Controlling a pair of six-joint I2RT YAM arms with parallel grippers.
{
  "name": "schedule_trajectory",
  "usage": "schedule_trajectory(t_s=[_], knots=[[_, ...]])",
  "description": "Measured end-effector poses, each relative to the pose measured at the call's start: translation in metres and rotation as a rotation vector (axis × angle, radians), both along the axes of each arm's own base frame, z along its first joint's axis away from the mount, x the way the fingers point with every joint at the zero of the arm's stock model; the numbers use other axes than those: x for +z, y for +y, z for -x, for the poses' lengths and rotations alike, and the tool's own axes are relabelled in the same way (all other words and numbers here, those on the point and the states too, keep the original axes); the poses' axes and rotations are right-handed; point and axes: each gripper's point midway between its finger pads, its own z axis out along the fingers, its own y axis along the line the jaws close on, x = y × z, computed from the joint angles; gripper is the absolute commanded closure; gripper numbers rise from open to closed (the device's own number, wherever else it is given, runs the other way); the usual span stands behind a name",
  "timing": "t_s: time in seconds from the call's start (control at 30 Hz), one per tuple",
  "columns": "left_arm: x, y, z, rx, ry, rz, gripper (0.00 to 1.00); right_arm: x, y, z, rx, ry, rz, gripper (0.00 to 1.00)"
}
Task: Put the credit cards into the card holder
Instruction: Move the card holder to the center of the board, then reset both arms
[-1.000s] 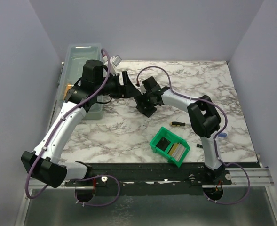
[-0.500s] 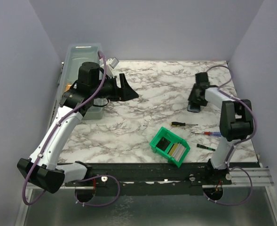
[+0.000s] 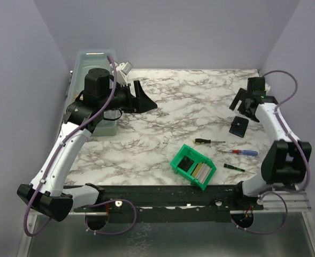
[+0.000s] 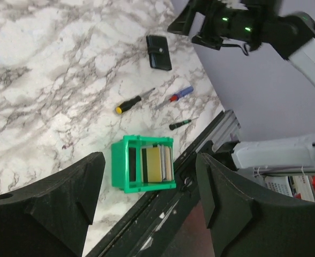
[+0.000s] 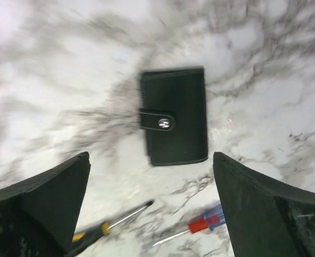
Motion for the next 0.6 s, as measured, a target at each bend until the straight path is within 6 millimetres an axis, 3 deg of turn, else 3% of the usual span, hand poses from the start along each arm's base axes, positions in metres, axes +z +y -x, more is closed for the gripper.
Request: schedule_trajectory(t_s=[0.07,0.17,0.27,0.33,0.43,0.6], knots=[[0.013,0.001,-0.002,0.015,-0.029,0.009,0.22,0.063,0.011,-0.006,0.053,-0.148,-0.011,0.0],[0.039,0.007,-0.006,0.066,-0.1,0.025,0.19,0.191,0.037,0.003,0.181,-0.491,-0.052,0.01],[0.067,0.017,-0.006,0.124,-0.181,0.041,0.1,0.313,0.06,0.055,0.305,-0.839,-0.056,0.01],[0.089,0.025,-0.005,0.172,-0.244,0.056,0.06,0.373,0.068,0.099,0.354,-1.025,-0.029,0.0],[0.119,0.038,-0.002,0.239,-0.334,0.085,0.04,0.44,0.072,0.166,0.388,-1.251,0.034,0.0],[0.15,0.055,0.002,0.328,-0.434,0.113,0.04,0.46,0.07,0.192,0.388,-1.321,0.08,0.0]])
